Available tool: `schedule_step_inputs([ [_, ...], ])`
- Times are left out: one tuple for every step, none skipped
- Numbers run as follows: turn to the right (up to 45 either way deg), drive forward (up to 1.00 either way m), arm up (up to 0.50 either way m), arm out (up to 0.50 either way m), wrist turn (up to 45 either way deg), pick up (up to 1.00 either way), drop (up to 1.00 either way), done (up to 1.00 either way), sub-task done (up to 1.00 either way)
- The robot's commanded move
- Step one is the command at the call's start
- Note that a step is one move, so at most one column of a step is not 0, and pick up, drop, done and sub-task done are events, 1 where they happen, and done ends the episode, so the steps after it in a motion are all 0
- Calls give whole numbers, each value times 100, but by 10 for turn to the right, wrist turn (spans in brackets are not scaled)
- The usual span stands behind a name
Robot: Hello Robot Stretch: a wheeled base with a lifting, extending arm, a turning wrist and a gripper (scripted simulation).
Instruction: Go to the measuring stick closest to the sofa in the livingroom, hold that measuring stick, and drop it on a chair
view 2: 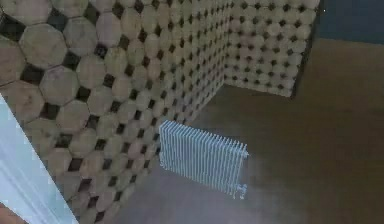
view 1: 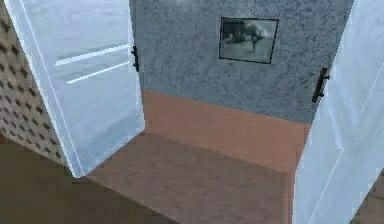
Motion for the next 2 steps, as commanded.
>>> schedule_step_inputs([
  [0,55,0,0,0,0,0,0,0],
  [240,0,0,0,0,0,0,0,0],
])
